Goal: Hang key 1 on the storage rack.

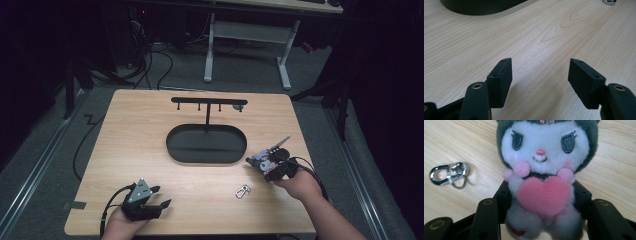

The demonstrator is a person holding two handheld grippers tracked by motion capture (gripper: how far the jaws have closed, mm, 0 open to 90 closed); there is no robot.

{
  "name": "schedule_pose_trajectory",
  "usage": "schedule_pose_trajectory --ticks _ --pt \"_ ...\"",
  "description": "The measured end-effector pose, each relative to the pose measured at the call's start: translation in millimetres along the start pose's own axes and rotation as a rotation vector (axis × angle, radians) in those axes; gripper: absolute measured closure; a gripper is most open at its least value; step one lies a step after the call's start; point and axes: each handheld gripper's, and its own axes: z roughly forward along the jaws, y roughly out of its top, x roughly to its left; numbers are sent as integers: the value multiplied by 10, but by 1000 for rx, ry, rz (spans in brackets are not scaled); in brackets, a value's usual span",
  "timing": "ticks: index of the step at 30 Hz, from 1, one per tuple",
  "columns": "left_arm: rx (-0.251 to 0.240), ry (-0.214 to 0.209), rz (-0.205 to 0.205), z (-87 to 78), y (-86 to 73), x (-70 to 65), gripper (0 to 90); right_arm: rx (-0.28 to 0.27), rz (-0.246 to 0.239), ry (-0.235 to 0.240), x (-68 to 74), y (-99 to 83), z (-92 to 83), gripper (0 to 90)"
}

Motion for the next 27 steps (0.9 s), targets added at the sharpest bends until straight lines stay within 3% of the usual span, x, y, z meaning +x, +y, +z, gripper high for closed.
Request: schedule_pose_trajectory --ticks 13,27 --pt "-6 0 -3 -5 0 27 362 -46 -36 21 128 62 -456 484" --pt "-7 0 -9 -12 -10 24 362 -80 -29 76 220 338 -704 485"
